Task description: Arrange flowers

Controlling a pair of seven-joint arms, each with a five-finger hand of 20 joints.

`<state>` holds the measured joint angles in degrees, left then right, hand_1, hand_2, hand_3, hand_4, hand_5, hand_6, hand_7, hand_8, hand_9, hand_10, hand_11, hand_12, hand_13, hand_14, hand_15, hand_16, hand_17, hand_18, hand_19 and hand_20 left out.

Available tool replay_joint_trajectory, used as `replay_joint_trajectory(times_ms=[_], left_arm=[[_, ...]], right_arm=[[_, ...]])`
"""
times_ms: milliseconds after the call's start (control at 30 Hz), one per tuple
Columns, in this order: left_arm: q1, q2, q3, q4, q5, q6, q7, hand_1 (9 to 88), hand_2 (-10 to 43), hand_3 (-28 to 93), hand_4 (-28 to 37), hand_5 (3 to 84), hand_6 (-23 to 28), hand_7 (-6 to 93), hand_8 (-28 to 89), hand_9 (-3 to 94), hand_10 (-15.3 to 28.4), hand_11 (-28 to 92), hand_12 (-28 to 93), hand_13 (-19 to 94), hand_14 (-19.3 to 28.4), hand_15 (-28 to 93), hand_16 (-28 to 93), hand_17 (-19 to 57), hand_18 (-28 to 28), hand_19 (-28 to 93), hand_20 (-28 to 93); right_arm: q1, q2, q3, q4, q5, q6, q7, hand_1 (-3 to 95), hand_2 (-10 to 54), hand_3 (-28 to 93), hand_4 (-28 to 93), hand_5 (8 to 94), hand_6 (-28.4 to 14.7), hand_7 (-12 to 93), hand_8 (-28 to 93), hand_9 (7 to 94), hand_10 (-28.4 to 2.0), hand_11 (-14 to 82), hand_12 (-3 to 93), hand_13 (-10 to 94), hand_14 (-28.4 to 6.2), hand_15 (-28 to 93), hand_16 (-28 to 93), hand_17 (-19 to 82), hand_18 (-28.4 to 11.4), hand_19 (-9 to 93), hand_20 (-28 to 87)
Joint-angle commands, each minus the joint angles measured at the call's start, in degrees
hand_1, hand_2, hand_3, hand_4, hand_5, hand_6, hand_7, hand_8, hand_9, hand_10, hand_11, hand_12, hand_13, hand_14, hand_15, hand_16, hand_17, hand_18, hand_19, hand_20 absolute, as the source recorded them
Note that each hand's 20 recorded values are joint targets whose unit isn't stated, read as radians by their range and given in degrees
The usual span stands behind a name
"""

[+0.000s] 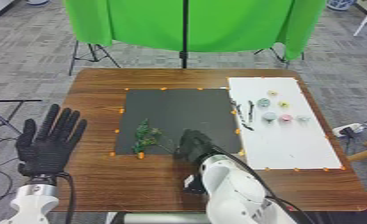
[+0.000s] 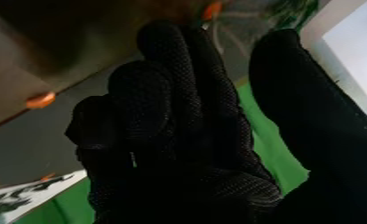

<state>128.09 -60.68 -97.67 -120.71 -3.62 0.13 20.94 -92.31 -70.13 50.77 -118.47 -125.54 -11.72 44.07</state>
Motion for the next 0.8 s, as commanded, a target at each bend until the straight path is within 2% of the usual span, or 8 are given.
replay_joint_trajectory(times_ms=[33, 167, 200, 233, 333, 400, 500, 800], left_arm=[[2.1, -1.05, -0.12, -0.19, -0.33, -0.7, 0.89, 28.4, 11.6, 74, -28.3, 42.7, 8.7, 6.5, -8, 38.9, 15.4, 13, 9, 28, 13.7, 21, -6, -5.0, 11.3, 27, 10], [2.4, -1.01, -0.09, -0.32, -0.49, -0.58, 1.13, 28.4, 11.6, 74, -28.3, 42.7, 8.8, 6.5, -8, 38.9, 15.4, 13, 9, 28, 13.7, 21, -6, -5.0, 11.3, 27, 10], [2.3, -1.02, -0.03, -0.25, -0.48, -0.63, 1.11, 28.4, 11.6, 74, -28.3, 42.7, 8.8, 6.5, -8, 38.9, 15.4, 13, 9, 28, 13.7, 21, -6, -5.1, 11.3, 27, 10], [2.3, -0.99, -0.02, -0.23, -0.47, -0.57, 1.05, 28.4, 11.6, 74, -28.3, 42.7, 8.8, 6.5, -8, 38.9, 15.4, 13, 9, 28, 13.8, 21, -6, -5.1, 11.3, 27, 10], [1.9, -0.68, 0.02, -0.06, -0.53, -0.37, 0.91, 28.4, 11.7, 74, -28.3, 42.7, 8.7, 6.6, -8, 38.9, 15.4, 13, 9, 28, 13.8, 21, -6, -5.1, 11.4, 27, 10], [1.8, -0.38, 0.05, 0.01, -0.39, -0.4, 0.9, 28.4, 11.7, 74, -28.3, 42.7, 8.8, 6.6, -8, 38.9, 15.3, 13, 9, 28, 13.8, 21, -6, -5.1, 11.4, 27, 10], [1.1, -0.31, 0.36, 0.13, -0.28, -0.69, 0.39, 28.5, 11.7, 74, -28.3, 42.8, 8.8, 6.5, -8, 38.9, 15.4, 13, 9, 28, 13.8, 21, -6, -5.1, 11.4, 27, 10], [0.8, -0.39, 0.6, 0.14, -0.15, 0.4, -0.29, 28.4, 11.8, 74, -28.3, 42.8, 8.8, 6.6, -8, 38.9, 15.4, 13, 9, 28, 13.7, 21, -6, -5.1, 11.3, 27, 10]], right_arm=[[1.6, 3.4, 9.3, -0.9, -5.5, 9.5, 2.1, 39.1, -6.9, 80, -22, 69.1, -8.2, 26, -3, 70.5, -21.4, 37.9, 22.1, 66, -17.6, 76, 25, 39, -27.3, 93, 47], [4.5, 5.8, 12.5, 2.5, -9.2, 13.3, 2.7, 38.9, -8.0, 80, -22, 69.3, -8.2, 27, -1, 70.4, -21.3, 38.2, 22.4, 66, -17.4, 76, 25, 39, -27.3, 93, 47], [5.2, 6.5, 12.5, 3.7, -10.6, 14.8, 2.7, 38.5, -8.0, 80, -21, 68.7, -8.1, 27, -6, 69.7, -21.5, 38.1, 22.3, 66, -17.4, 76, 25, 39, -27.3, 93, 48], [6.0, 6.8, 12.3, 5.2, -11.9, 15.8, 2.8, 37.9, -8.4, 81, -21, 68.0, -8.2, 26, -11, 68.3, -21.8, 36.8, 21.7, 64, -17.7, 76, 25, 39, -27.3, 93, 48], [8.8, 8.1, 11.5, 9.3, -12.1, 15.6, 2.6, 37.1, -9.4, 82, -21, 63.9, -9.1, 23, -13, 60.4, -23.7, 29.5, 18.3, 57, -19.7, 74, 22, 39, -27.2, 93, 50], [10.8, 8.6, 10.6, 11.6, -11.4, 12.8, 2.4, 36.4, -9.5, 81, -23, 61.4, -9.6, 23, -13, 55.9, -24.3, 25.3, 16.6, 54, -20.4, 74, 21, 39, -27.6, 93, 51], [12.6, 9.6, 9.2, 14.3, -11.5, 10.2, 2.0, 35.3, -9.5, 80, -24, 60.4, -9.8, 23, -13, 53.9, -24.8, 21.9, 15.5, 53, -20.9, 75, 19, 39, -27.7, 93, 52], [14.8, 10.1, 6.7, 19.7, -10.5, 3.9, -0.5, 34.4, -9.5, 80, -25, 59.1, -9.8, 20, -13, 51.5, -25.6, 15.1, 13.6, 51, -20.5, 71, 17, 38, -27.5, 93, 53]])
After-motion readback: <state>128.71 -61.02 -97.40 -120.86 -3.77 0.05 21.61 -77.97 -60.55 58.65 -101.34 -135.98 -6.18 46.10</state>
